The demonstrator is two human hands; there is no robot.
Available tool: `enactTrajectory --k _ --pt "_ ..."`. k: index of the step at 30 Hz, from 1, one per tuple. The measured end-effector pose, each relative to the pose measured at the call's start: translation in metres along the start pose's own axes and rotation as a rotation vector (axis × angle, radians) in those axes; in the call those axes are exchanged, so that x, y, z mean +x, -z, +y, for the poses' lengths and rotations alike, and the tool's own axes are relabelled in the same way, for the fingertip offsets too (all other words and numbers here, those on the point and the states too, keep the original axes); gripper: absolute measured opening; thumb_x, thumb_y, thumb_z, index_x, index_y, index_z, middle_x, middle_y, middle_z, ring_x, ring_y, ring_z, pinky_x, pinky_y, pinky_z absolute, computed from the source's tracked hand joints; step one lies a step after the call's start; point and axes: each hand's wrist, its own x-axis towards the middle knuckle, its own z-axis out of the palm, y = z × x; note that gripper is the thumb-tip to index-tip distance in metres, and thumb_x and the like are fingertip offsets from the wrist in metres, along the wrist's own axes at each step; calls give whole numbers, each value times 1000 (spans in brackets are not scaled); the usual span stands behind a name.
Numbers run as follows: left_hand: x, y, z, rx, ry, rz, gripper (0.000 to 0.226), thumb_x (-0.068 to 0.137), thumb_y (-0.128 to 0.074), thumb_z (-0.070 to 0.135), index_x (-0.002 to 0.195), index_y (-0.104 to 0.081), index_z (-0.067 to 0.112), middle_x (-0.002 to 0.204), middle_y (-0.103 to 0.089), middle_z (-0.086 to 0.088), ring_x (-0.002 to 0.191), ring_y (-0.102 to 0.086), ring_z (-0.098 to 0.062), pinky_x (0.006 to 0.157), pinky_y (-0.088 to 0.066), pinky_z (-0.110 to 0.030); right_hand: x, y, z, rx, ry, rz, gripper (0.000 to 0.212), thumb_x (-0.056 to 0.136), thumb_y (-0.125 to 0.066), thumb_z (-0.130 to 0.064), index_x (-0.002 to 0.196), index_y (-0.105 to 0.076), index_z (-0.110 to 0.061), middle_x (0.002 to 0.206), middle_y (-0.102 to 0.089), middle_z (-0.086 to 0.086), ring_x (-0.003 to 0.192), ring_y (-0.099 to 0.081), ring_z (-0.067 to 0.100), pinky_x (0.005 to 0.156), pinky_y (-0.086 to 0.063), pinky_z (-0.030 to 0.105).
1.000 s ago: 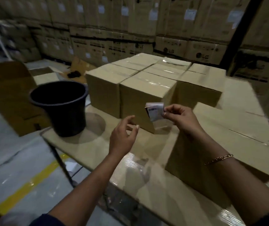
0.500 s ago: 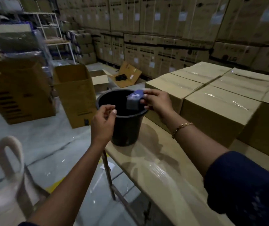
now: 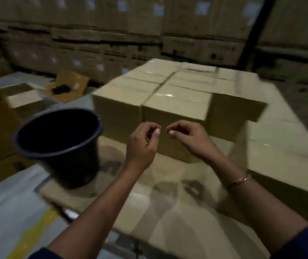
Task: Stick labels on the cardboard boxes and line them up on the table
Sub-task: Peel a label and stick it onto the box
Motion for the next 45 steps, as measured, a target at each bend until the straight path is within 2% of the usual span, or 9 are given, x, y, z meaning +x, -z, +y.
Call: enactTrajectory --k 5,10,15,19,23,27,30,37,45 --pt "-19 -110 42 -221 -41 -401 16 98 -60 30 111 -66 23 105 -63 7 93 -62 -7 77 -57 -42 -75 103 29 -186 -109 318 11 96 -67 -29 103 -76 -32 99 -74 -16 95 -67 -3 78 -54 21" --pt "-62 -172 73 -203 58 -697 75 81 -48 82 145 -36 44 151 -35 12 134 -45 -14 102 -49 -53 -168 189 71 -371 -274 707 11 95 -69 -26 102 -76 -28 107 -71 -15 105 -62 2 90 -49 26" --pt "-96 -201 60 -186 324 -827 103 69 -54 93 153 -8 56 164 -29 9 148 -35 -25 113 -36 -61 -248 217 128 -48 -517 1040 38 95 -63 -50 127 -62 -29 133 -62 -5 125 -55 18 105 -47 44" --pt "-108 -202 70 -180 333 -833 101 69 -53 92 155 -22 48 155 -45 9 138 -48 -22 111 -43 -52 -271 204 163 207 -657 834 69 81 -41 -88 130 -48 -40 141 -54 -5 125 -54 22 104 -42 45" --pt "-88 -199 109 -66 242 -661 93 72 -37 98 144 -46 40 131 -65 7 107 -65 -16 90 -56 -47 -252 225 146 14 -457 823 71 82 -56 -80 142 -41 -44 133 -61 -12 121 -60 15 104 -50 49" --pt "-57 -207 143 8 300 -547 81 86 -38 85 144 -49 29 133 -62 3 117 -61 -25 92 -50 -44 -218 264 126 -231 -430 833 81 83 -56 -77 151 -21 -49 148 -54 0 129 -54 28 105 -48 51" --pt "-60 -222 143 -26 353 -573 75 89 -42 79 143 -47 27 137 -60 1 122 -58 -28 97 -48 -46 -208 268 141 -398 -493 706 84 94 -47 -69 161 -10 -33 161 -38 7 143 -41 32 113 -39 47" --pt "-57 -243 138 88 381 -545 97 81 -24 91 155 -32 29 145 -54 -10 133 -48 -35 104 -43 -55 -189 244 155 -965 -439 474 89 99 -12 -71 162 11 -12 170 20 5 155 23 18 126 10 39" --pt "-44 -254 137 193 355 -529 65 100 -26 67 149 -39 25 130 -57 -14 120 -55 -37 90 -44 -45 -148 208 145 -1043 -212 141 78 101 -6 -65 162 12 -19 169 21 0 154 24 21 127 6 47"
